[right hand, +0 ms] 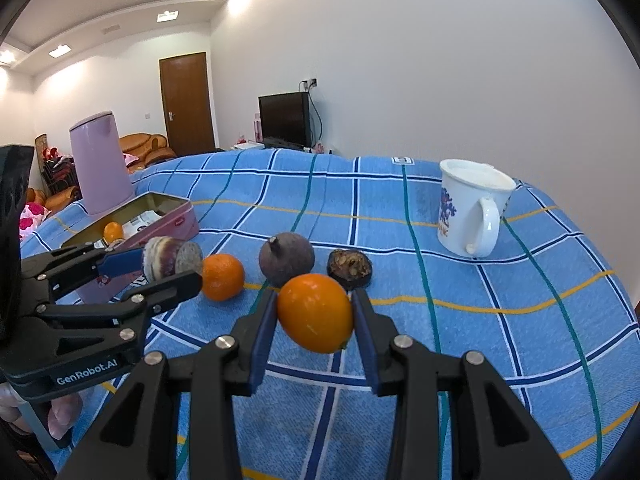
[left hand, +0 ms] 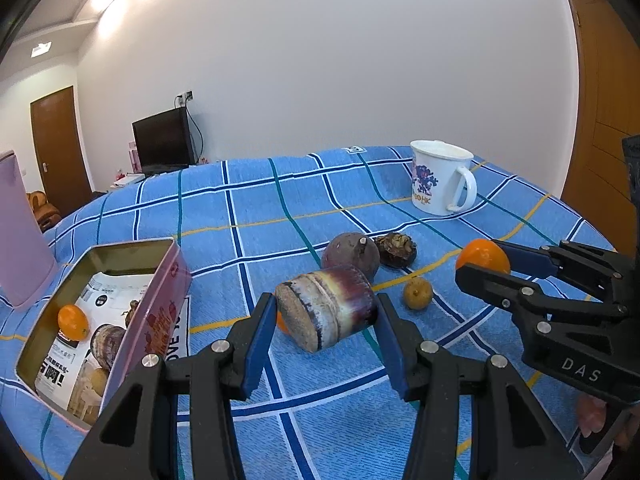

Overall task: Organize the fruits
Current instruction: 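Lift the orange and taro piece off the cloth with both tools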

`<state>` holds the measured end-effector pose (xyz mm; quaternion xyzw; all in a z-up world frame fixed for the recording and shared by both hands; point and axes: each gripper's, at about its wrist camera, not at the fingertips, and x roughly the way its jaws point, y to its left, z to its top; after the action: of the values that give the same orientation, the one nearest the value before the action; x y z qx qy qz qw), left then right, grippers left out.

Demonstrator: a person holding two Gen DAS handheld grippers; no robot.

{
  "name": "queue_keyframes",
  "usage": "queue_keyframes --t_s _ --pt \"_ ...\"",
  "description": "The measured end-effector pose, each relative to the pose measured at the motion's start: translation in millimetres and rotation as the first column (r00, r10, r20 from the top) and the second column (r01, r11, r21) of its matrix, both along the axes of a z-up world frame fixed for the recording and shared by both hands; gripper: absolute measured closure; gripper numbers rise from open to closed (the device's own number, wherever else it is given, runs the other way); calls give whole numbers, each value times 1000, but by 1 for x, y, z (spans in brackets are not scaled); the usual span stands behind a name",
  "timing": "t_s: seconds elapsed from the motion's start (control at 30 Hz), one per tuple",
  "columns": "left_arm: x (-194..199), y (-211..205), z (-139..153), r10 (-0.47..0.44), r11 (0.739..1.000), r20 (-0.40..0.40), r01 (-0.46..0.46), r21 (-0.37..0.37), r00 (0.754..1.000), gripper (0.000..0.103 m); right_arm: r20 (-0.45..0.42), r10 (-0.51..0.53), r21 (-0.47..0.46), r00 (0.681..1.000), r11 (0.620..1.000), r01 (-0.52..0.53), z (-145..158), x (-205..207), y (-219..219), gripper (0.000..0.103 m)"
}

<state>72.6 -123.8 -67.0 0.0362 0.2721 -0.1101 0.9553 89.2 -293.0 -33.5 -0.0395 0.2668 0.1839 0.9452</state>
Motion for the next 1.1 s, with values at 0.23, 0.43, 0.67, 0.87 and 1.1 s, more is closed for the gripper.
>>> queue_keyframes --t_s 0.23,0.43,0.67,0.87,1.1 --pt "-3 1 1 5 1000 20 -5 1 1000 52 21 3 6 1000 1000 -4 2 -4 -1 63" --pt "-7 1 3 9 1000 39 -9 2 999 52 37 4 10 999 1000 -5 4 -7 -2 63" --pt "-8 1 4 11 1000 53 -11 4 999 52 50 5 12 999 1000 -5 5 -9 -1 63" --pt "-12 2 4 13 1000 69 -13 3 998 52 70 8 19 998 1000 -9 6 -13 -2 63" --pt "-16 1 5 11 1000 95 -12 6 995 52 95 12 24 995 1000 -15 8 -18 -2 63"
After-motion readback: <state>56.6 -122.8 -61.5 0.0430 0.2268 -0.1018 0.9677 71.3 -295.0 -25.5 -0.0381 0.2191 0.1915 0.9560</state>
